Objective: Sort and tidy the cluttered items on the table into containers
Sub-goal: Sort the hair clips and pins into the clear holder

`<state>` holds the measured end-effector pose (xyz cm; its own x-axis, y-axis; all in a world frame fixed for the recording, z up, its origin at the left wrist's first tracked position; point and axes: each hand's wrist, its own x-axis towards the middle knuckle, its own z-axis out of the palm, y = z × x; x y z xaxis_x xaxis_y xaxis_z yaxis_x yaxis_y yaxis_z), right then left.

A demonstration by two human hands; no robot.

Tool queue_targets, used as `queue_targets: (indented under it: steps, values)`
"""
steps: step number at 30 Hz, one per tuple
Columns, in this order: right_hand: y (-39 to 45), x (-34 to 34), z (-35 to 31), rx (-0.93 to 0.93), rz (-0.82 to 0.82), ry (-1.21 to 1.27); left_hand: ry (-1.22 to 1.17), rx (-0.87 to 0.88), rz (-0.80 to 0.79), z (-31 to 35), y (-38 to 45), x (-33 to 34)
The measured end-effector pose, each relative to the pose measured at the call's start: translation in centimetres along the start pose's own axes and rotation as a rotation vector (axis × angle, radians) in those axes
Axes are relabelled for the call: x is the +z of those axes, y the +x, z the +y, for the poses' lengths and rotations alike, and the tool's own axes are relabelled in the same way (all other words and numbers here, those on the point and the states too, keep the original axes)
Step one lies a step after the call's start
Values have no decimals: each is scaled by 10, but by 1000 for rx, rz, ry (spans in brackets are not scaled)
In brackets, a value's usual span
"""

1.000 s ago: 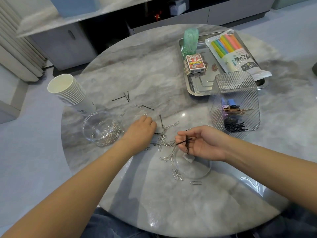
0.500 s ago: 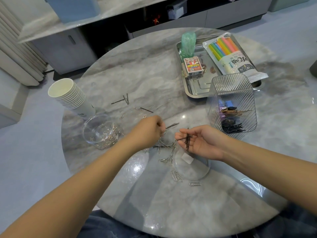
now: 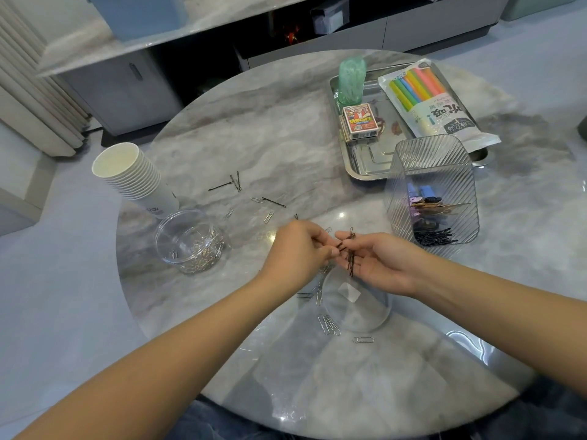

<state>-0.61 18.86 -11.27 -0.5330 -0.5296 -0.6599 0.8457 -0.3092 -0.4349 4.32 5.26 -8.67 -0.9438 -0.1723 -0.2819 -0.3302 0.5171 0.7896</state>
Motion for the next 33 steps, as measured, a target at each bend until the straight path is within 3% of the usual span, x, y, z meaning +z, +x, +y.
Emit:
queue_targets:
  steps: [5,11,22,25,33]
  values:
    - [1,-1,2,-87,61,-72,-16,61,-18,6,-4,1]
    - [-3,1,-5,-68,159,-148,-155,-45,-14,7,2,-9]
    - [-6,5,-5,112,49,-63,-568,-269,-66,18,0,-15]
    - [-6,6,-3,100,10,-124,-487,-317,-8,17,1,-12]
    - [-8,8,-2,103,-170,-166,-401,-250,41,15,-2,-5]
